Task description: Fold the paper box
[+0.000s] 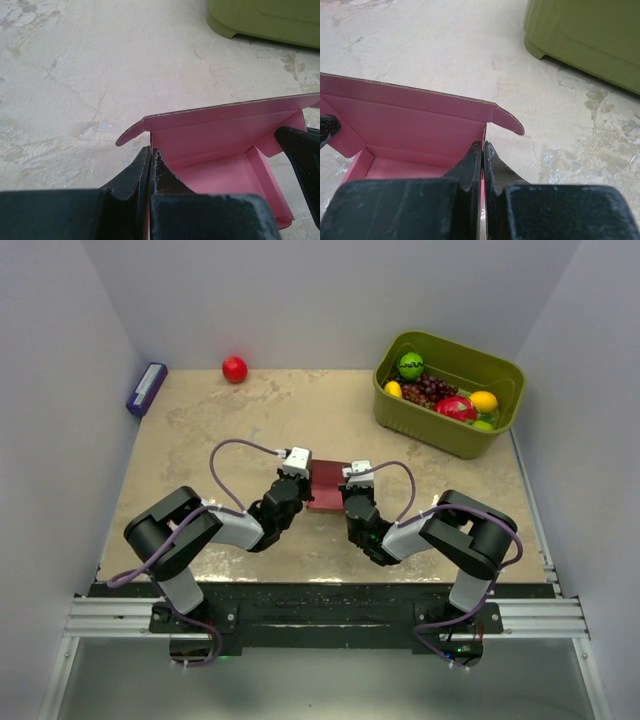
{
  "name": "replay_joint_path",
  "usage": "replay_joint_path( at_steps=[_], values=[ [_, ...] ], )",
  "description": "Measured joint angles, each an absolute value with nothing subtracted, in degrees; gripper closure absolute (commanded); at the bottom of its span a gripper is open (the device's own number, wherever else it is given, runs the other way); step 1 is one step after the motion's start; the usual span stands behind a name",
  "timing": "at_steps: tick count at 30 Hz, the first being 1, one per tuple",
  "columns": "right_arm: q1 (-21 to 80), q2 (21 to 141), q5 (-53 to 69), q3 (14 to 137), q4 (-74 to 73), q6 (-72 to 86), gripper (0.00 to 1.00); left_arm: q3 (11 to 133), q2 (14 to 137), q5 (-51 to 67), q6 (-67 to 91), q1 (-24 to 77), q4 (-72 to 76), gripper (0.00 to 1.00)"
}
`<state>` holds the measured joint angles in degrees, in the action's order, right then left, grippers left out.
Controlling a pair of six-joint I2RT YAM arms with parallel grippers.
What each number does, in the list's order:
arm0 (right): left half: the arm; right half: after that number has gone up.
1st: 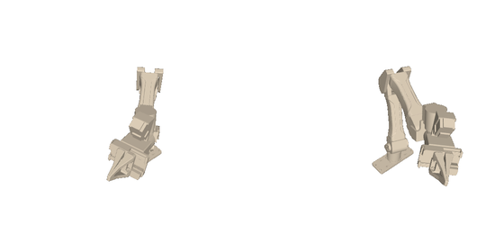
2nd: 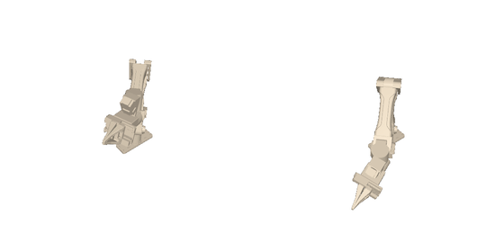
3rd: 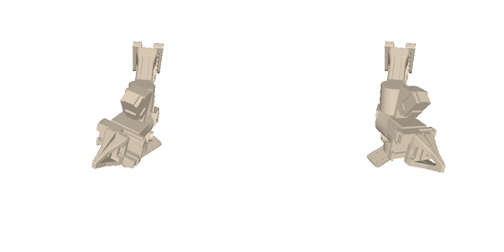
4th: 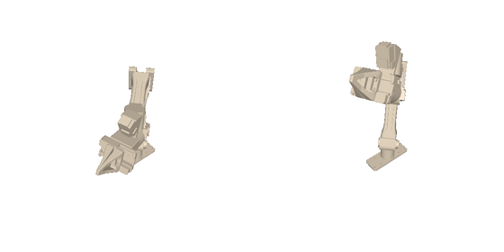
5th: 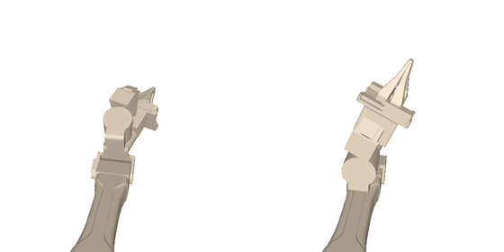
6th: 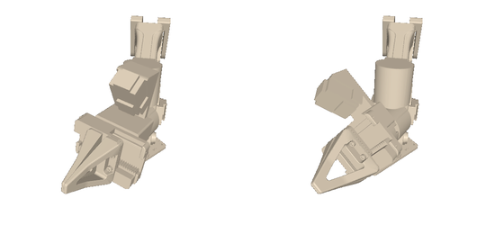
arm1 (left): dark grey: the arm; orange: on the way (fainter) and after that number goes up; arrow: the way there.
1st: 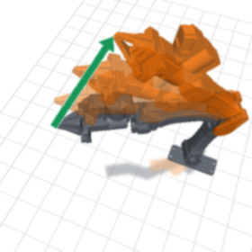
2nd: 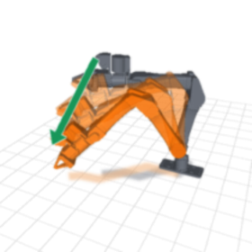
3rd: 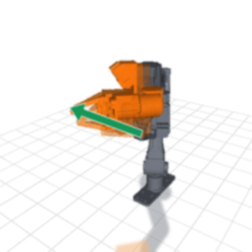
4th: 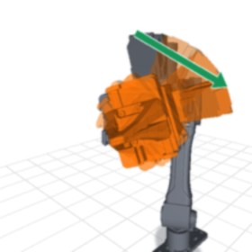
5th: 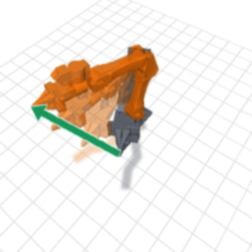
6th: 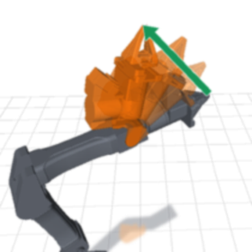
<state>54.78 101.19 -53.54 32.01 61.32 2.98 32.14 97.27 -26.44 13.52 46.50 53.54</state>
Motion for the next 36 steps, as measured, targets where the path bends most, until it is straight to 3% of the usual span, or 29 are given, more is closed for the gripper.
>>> replay_joint_path(
  at_steps=[26,36],
  values=[
    [58.1,102.1,-60.9,31.1,60.1,12.5,1.0,27.1,100.6,-32.3,18.5,51.2,65.6,1.0],
    [60.0,102.1,-63.3,31.2,52.6,20.9,1.0,24.2,102.0,-34.3,21.1,53.9,67.2,1.0]
  ],
)
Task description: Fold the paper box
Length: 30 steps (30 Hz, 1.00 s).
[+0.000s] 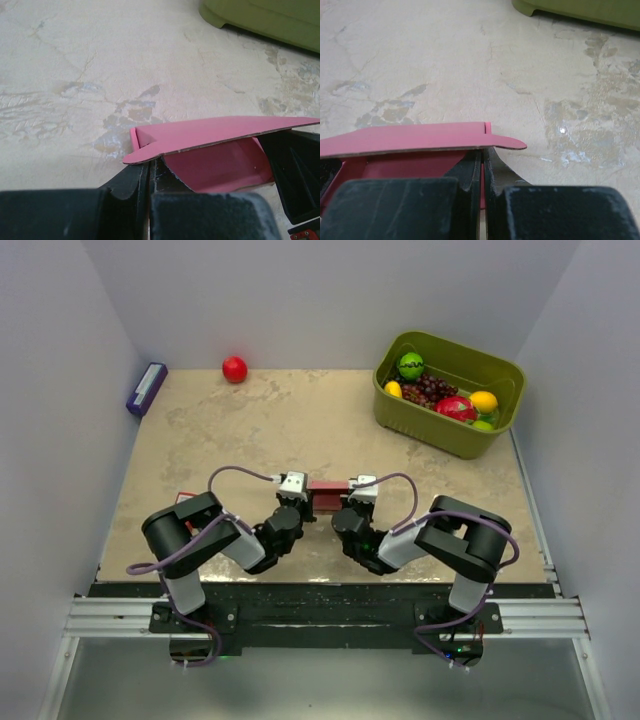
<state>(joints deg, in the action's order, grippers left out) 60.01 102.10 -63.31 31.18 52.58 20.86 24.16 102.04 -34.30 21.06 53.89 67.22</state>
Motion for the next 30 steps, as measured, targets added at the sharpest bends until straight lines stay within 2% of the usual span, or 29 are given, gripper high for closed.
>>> replay_joint_path(
  at_steps=[9,13,14,17,21,25,30],
  values=[
    [61.7,101.6,-63.5,30.8,44.4,27.9,1.0,22.7,102.6,-36.2,22.0,56.3,66.7,1.0],
    [62.7,98.4,-63.0,30.4,38.9,31.1,0.79,22.8,102.4,-38.2,21.7,57.5,65.3,1.0],
    [62.8,97.1,-62.2,30.1,37.0,31.9,0.66,23.0,102.4,-38.6,21.5,57.9,64.8,1.0],
    [63.7,93.0,-60.1,28.8,31.3,35.0,0.48,24.0,102.4,-39.1,20.9,59.2,63.5,1.0],
    [65.0,87.7,-57.1,27.2,24.2,38.3,0.36,25.2,102.4,-39.3,20.0,60.5,61.7,1.0],
    [65.3,81.6,-54.1,25.1,18.6,40.1,0.28,26.1,102.1,-39.7,19.7,60.8,59.7,1.0],
    [65.3,71.6,-50.0,22.6,12.5,40.7,0.25,27.6,102.0,-40.0,18.9,60.9,57.2,1.0]
  ],
)
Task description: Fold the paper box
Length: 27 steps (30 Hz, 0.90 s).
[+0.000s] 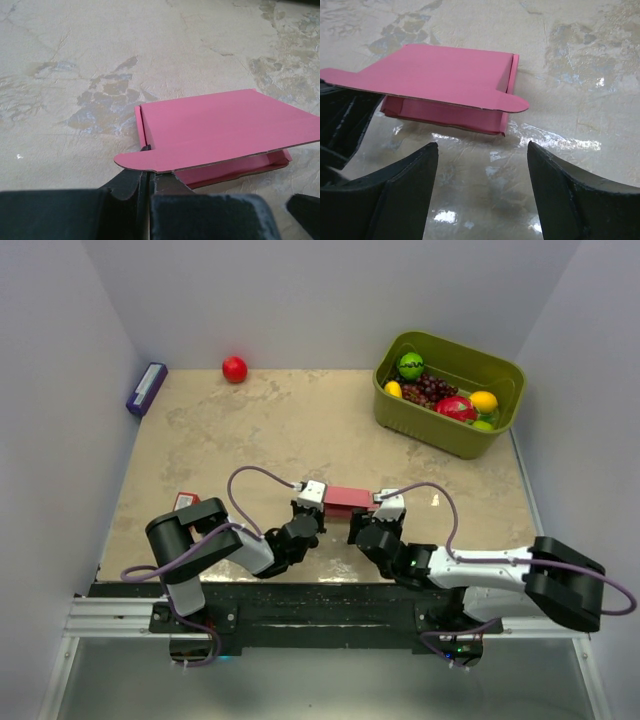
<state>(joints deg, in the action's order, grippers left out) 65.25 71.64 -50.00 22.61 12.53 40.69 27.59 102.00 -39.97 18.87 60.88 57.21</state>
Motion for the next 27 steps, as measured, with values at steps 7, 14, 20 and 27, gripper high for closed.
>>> replay_joint_path(
  at_steps=[7,14,20,27],
  values=[
    [65.3,55.1,-45.5,22.3,3.4,39.3,0.31,27.8,102.0,-40.3,18.8,60.9,56.4,1.0],
    [65.2,45.8,-44.1,24.9,-5.9,38.4,0.42,27.8,102.0,-40.2,17.7,60.9,56.5,1.0],
    [64.0,55.0,-43.9,36.2,-9.1,37.9,0.46,27.8,102.0,-40.0,15.9,61.1,56.4,1.0],
    [57.0,67.1,-39.2,39.7,-3.2,36.1,0.53,27.8,102.0,-39.9,15.3,61.3,56.1,1.0]
  ],
)
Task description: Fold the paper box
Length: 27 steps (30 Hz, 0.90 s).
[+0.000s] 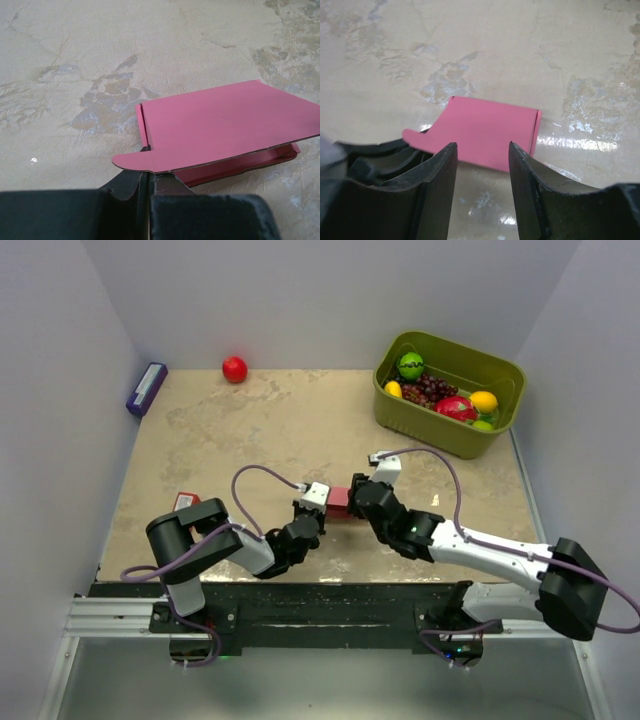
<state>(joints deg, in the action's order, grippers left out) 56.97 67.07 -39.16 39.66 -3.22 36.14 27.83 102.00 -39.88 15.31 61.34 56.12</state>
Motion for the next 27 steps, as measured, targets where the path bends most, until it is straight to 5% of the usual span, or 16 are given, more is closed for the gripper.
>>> replay_joint_path(
  at_steps=[5,27],
  values=[
    [54.0,73.1,-34.9,38.5,1.8,36.8,0.56,28.4,101.5,-39.7,15.4,61.8,54.2,1.0],
    [54.0,82.9,-32.0,35.3,12.4,42.0,0.6,28.7,92.0,-33.1,18.4,65.1,33.5,0.29]
  ],
)
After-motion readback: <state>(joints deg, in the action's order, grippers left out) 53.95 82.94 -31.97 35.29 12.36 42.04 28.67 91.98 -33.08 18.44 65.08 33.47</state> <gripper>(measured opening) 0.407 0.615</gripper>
